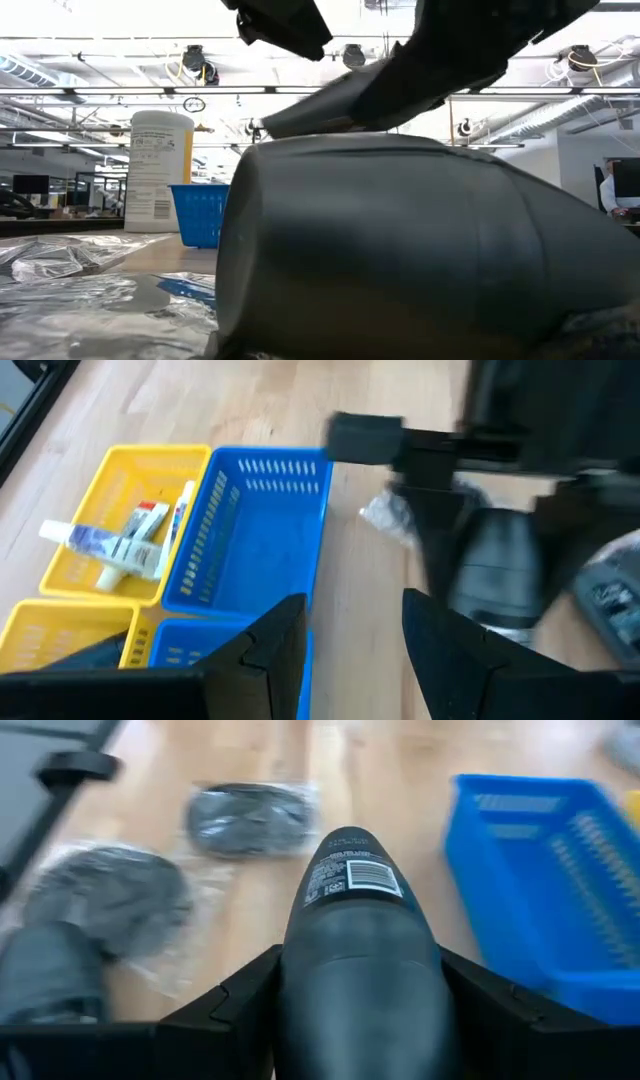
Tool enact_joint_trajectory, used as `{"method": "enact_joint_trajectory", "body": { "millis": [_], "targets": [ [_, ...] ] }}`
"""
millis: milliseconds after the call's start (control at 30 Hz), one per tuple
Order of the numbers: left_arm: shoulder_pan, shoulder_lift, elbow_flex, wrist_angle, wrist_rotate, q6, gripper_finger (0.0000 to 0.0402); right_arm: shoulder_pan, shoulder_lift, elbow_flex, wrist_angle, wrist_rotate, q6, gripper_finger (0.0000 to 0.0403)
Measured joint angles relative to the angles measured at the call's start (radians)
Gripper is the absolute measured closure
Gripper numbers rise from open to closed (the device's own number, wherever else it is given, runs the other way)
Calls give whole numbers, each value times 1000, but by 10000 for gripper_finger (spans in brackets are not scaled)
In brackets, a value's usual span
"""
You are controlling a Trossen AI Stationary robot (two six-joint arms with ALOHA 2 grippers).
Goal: Pick & Place Travel size toiletries
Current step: Put the top deodorant into the left blue bin
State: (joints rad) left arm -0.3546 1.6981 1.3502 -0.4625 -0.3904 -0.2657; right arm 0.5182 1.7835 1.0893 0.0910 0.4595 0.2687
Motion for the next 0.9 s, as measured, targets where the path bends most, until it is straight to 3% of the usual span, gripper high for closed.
{"method": "enact_joint_trajectory", "body": {
  "millis": [200, 333, 500, 900],
  "targets": [
    [16, 0, 0, 82, 13, -19, 241, 7, -73, 0, -181, 103, -2, 200],
    [58, -10, 0, 142, 130, -32, 241, 14, -117, -19, -285, 173, 12, 200],
    [130, -15, 2, 168, 318, -53, 240, 27, -204, -78, -310, 253, 25, 200],
    [264, -16, 1, 276, 470, -158, 240, 120, -387, -176, -298, 438, 2, 200]
  ]
}}
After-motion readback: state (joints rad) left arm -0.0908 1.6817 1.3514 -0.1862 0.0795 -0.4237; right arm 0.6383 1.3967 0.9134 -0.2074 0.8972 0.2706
